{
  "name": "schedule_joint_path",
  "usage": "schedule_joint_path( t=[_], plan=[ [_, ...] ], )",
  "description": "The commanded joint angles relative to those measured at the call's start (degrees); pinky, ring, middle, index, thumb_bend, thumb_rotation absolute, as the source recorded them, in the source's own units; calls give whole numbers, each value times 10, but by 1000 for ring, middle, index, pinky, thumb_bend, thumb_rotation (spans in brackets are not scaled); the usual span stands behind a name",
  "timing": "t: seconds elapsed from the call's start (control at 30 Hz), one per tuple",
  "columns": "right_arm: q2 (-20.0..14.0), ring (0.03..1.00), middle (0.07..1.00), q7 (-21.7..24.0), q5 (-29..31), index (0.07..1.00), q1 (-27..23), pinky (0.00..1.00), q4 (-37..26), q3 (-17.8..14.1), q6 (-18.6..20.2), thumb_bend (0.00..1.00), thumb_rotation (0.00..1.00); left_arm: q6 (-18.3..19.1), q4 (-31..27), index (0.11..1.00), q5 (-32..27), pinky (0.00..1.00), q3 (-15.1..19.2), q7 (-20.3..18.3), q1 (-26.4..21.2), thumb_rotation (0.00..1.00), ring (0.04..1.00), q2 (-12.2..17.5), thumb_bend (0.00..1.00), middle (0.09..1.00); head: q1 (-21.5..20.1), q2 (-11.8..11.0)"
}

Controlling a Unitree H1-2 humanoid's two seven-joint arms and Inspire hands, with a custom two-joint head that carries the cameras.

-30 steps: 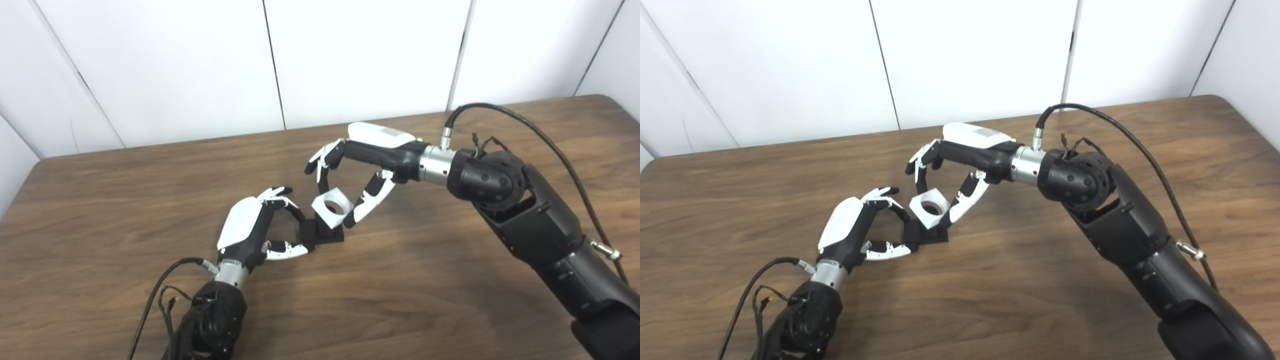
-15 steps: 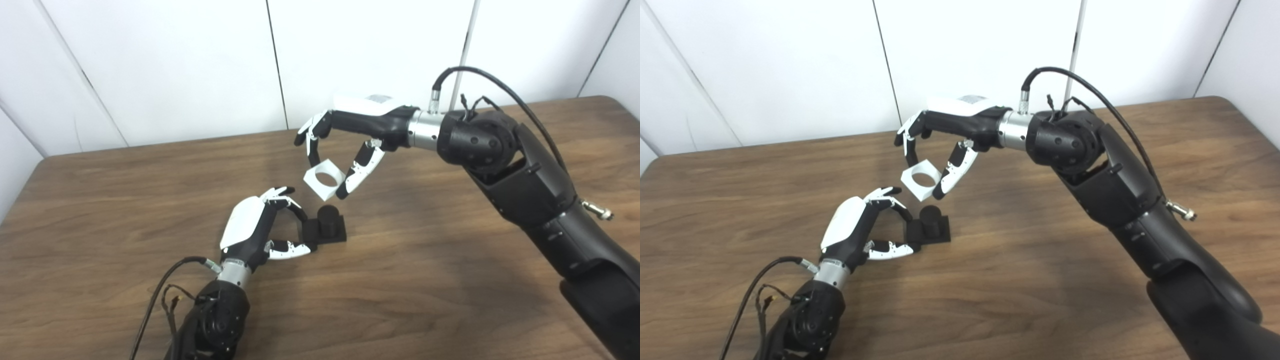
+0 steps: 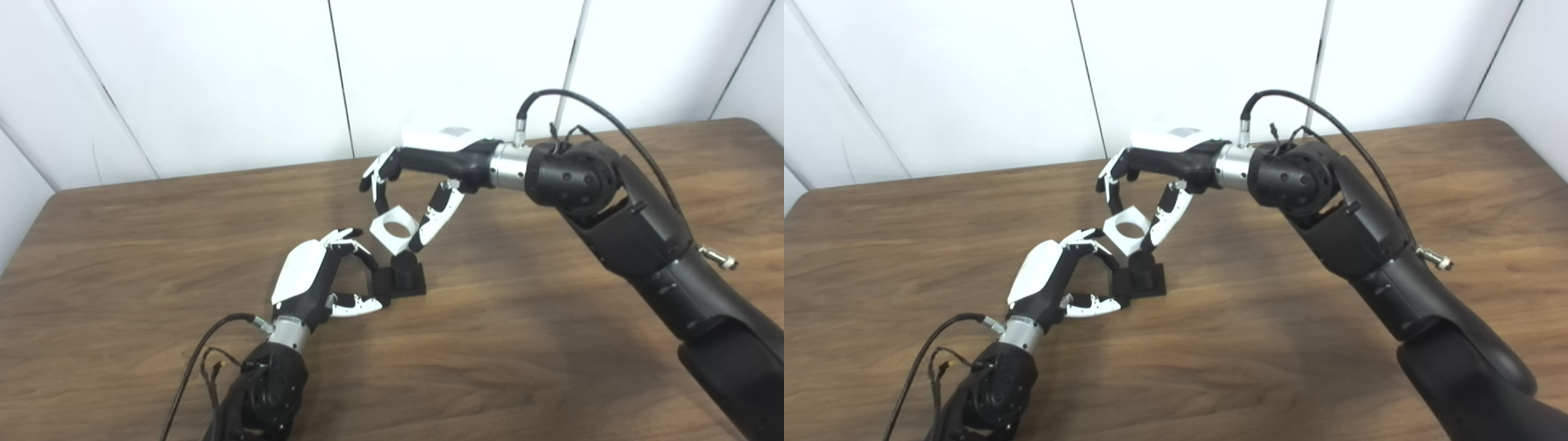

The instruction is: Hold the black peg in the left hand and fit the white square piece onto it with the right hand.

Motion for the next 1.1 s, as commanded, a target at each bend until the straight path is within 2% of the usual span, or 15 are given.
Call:
schedule_joint_path(
  t=[0.0,0.13,0.67,1.07],
  plan=[
    [-4,840,797,-3,-2,479,-37,763,-9,-5,-16,517,142,9,0,488,15,903,-9,-9,-3,82,929,1,521,880,1,0],
    [-5,839,799,-1,-14,479,-33,748,-10,0,-24,518,143,10,1,488,16,896,-10,-10,-4,82,931,1,520,881,1,1],
    [-7,838,802,13,-30,480,-5,738,-13,0,-10,519,138,14,-7,488,16,891,-11,-11,-1,82,929,5,520,882,1,5],
    [-4,838,804,5,-31,480,6,751,-1,-1,-26,518,139,19,-9,489,16,904,-13,-12,0,83,934,6,520,886,4,5]
  ],
)
